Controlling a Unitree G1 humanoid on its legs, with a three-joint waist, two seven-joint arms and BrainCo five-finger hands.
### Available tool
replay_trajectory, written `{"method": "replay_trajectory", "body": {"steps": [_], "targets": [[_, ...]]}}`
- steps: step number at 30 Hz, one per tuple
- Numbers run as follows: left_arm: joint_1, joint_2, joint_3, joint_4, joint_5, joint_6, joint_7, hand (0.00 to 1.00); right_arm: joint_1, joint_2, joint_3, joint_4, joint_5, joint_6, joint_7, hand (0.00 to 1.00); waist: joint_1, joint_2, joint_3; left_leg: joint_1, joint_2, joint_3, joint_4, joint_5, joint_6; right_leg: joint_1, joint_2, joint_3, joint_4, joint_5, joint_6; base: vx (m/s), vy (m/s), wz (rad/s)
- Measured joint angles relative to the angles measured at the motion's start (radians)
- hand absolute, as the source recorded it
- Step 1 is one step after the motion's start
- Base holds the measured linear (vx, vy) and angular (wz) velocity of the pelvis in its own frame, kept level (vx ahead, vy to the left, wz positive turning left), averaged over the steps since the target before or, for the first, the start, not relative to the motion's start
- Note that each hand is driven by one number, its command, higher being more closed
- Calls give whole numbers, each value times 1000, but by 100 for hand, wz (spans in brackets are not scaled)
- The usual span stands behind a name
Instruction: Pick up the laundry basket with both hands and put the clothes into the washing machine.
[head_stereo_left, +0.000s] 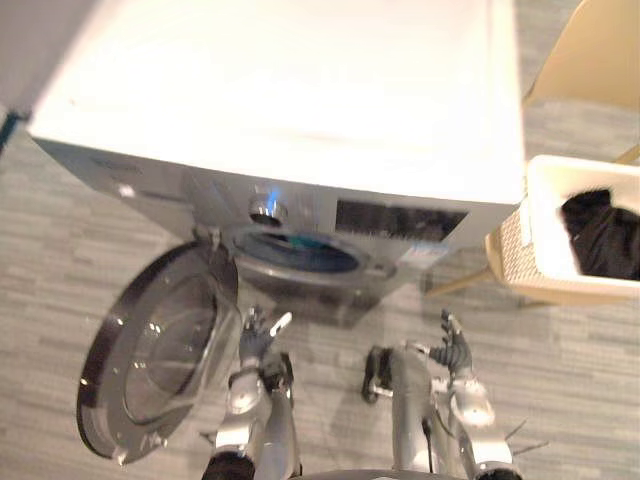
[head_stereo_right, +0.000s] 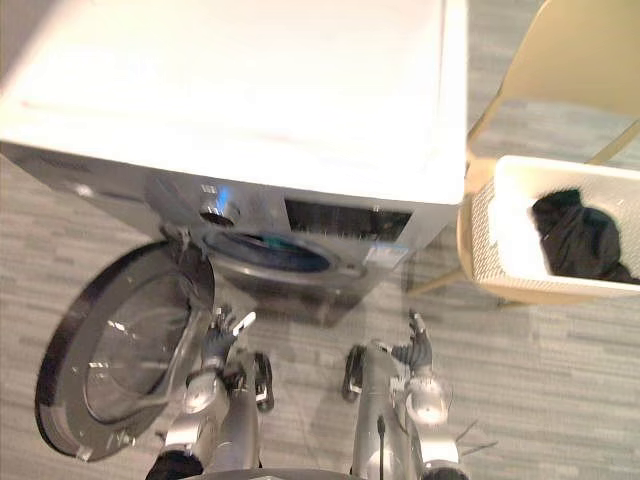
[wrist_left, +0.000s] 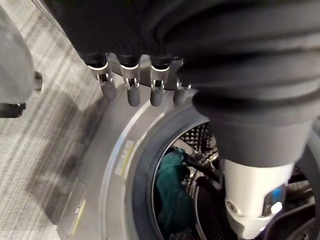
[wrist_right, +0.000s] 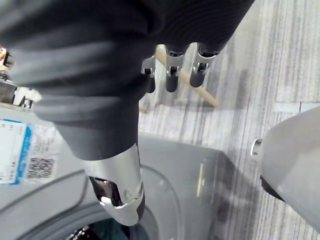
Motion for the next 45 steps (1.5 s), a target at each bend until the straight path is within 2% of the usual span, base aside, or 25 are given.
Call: {"method": "replay_trajectory", "body": {"steps": [5, 7, 9, 13, 19, 23, 24, 25, 26, 28, 29, 30, 31, 32, 33, 34, 35, 36, 37, 38, 39, 40, 41, 42, 45], "targets": [[25, 11, 39, 186, 96, 22, -14, 0, 14, 14, -35, 146, 18, -1, 3, 0, -4, 0, -109, 227, -36, 91, -326, 114, -1, 170, 31, 30, -275, 105, 20, 161, 50, -27], [24, 27, 41, 244, 131, 24, -19, 0, -3, -4, -45, 251, 21, 3, 4, 0, -17, 15, -137, 327, -60, 121, -490, 185, -2, 245, 49, 43, -415, 171, 28, 176, 76, -29], [25, 39, 41, 278, 155, 30, -20, 0, -13, -15, -55, 307, 22, 7, 5, 0, -30, 30, -148, 371, -69, 130, -555, 209, -3, 294, 63, 49, -499, 211, 33, 138, 74, -22], [16, 52, 39, 282, 178, 32, -21, 0, -13, -20, -78, 375, 32, 17, 23, 0, -30, 29, -150, 409, -76, 132, -554, 210, -2, 365, 78, 65, -590, 252, 41, 80, 45, -17], [11, 55, 7, 321, 194, 30, -21, 0, -48, -35, -83, 397, 41, 16, 25, 0, -35, 27, -150, 416, -106, 101, -556, 209, -1, 359, 84, 179, -685, 333, 53, -22, 47, -51], [-6, 60, 9, 338, 194, 34, -19, 0, -98, -35, -79, 403, 57, 16, 23, 0, -33, 22, -142, 420, -109, 212, -553, 144, 18, 258, 134, 358, -700, 401, 63, -125, 36, -150], [-25, 66, 9, 339, 195, 35, -19, 0, -120, -31, -74, 401, 62, 17, 22, 0, -34, 0, -123, 424, -111, 307, -550, 133, 24, 233, 132, 356, -739, 392, 19, -177, 8, -216], [-42, 57, 10, 338, 195, 35, -18, 0, -137, -29, -74, 401, 66, 18, 22, 0, -33, 25, -115, 423, -77, 397, -559, 133, 26, 216, 125, 228, -741, 361, -30, -180, -5, -226], [-49, 62, 9, 338, 199, 35, -19, 0, -150, -27, -70, 400, 67, 18, 22, 0, -33, 39, -106, 425, -56, 455, -552, 130, 26, 184, 113, 108, -690, 352, -48, -115, -42, -211], [-52, 79, 7, 326, 225, 35, -19, 0, -148, -19, -55, 398, 68, 19, 23, 0, -53, 21, -102, 476, -53, 603, -535, 123, 5, 177, 49, -286, -498, 253, -166, 60, -52, -212], [-47, 85, 7, 327, 232, 37, -19, 0, -147, -18, -45, 400, 68, 19, 23, 0, -53, 9, -109, 482, -49, 636, -511, 115, -4, 192, 36, -361, -502, 246, -173, 112, -62, -238], [-46, 91, 8, 327, 232, 38, -21, 0, -173, -22, -27, 410, 68, 18, 23, 0, -56, 7, -108, 501, -30, 689, -485, 114, -5, 207, 30, -480, -501, 217, -272, 112, -135, -245], [-51, 95, 6, 326, 232, 38, -22, 0, -183, -29, -13, 413, 68, 18, 24, 0, -57, 13, -105, 518, -22, 717, -477, 114, -6, 222, 11, -584, -484, 174, -284, 175, -200, -317], [-55, 104, 4, 325, 232, 38, -21, 0, -193, -32, -13, 413, 67, 18, 24, 0, -53, 16, -102, 555, -33, 747, -491, 100, -28, 229, -4, -642, -448, 184, -175, 189, -200, -249], [-59, 105, 4, 326, 232, 39, -20, 0, -201, -35, -13, 414, 67, 19, 24, 0, -54, 23, -96, 575, -34, 755, -504, 94, -37, 227, 10, -621, -441, 187, -146, 160, -147, -218], [-74, 105, 3, 329, 232, 39, -20, 0, -204, -39, -14, 413, 66, 18, 24, 0, -68, 41, -85, 615, -34, 757, -527, 88, -46, 226, 42, -575, -429, 179, -143, 154, -106, -132], [-91, 107, 0, 330, 232, 37, -21, 0, -200, -43, -11, 414, 66, 19, 24, 0, -82, 41, -83, 629, -17, 751, -474, 91, -50, 223, 62, -520, -415, 158, -127, 209, -120, -142], [-97, 104, 0, 329, 232, 34, -21, 0, -197, -49, 6, 414, 66, 19, 25, 0, -81, 34, -86, 611, 26, 730, -336, 91, -49, 228, 78, -469, -419, 151, -121, 210, -112, -132], [-98, 103, 0, 327, 231, 26, -20, 0, -192, -53, 25, 415, 66, 18, 25, 0, -83, 40, -84, 554, 98, 658, -121, 82, -30, 246, 107, -430, -453, 142, -99, 199, -104, -139], [-98, 91, -3, 328, 231, 18, -22, 0, -197, -62, 31, 427, 66, 18, 25, 0, -82, 49, -77, 465, 141, 541, 83, 53, 11, 272, 139, -392, -494, 150, -88, 169, -92, -116], [-98, 83, -3, 330, 230, 16, -22, 0, -203, -63, 32, 441, 66, 19, 25, 0, -81, 50, -72, 409, 139, 461, 158, 41, 19, 290, 153, -371, -515, 156, -85, 190, -81, -118], [-92, 71, -12, 337, 230, 17, -22, 0, -203, -63, 33, 468, 66, 20, 24, 0, -76, 48, -62, 308, 85, 279, 218, 23, -3, 338, 172, -336, -561, 167, -76, 192, -31, -104], [-82, 66, -16, 338, 227, 17, -23, 0, -201, -59, 31, 488, 67, 20, 25, 0, -64, 43, -47, 253, 41, 179, 197, 22, -3, 387, 181, -305, -593, 178, -70, 170, 14, -97], [-77, 66, -21, 338, 220, 16, -23, 0, -199, -57, 30, 495, 67, 21, 25, 0, -56, 41, -43, 223, 19, 143, 171, 21, -2, 406, 186, -287, -608, 181, -68, 184, 43, -81], [-76, 71, -33, 321, 210, 13, -23, 0, -206, -55, 26, 492, 69, 19, 26, 0, -23, 43, -23, 92, -76, 11, -136, 33, 1, 468, 186, -237, -671, 182, -48, 206, 79, -47]]}}
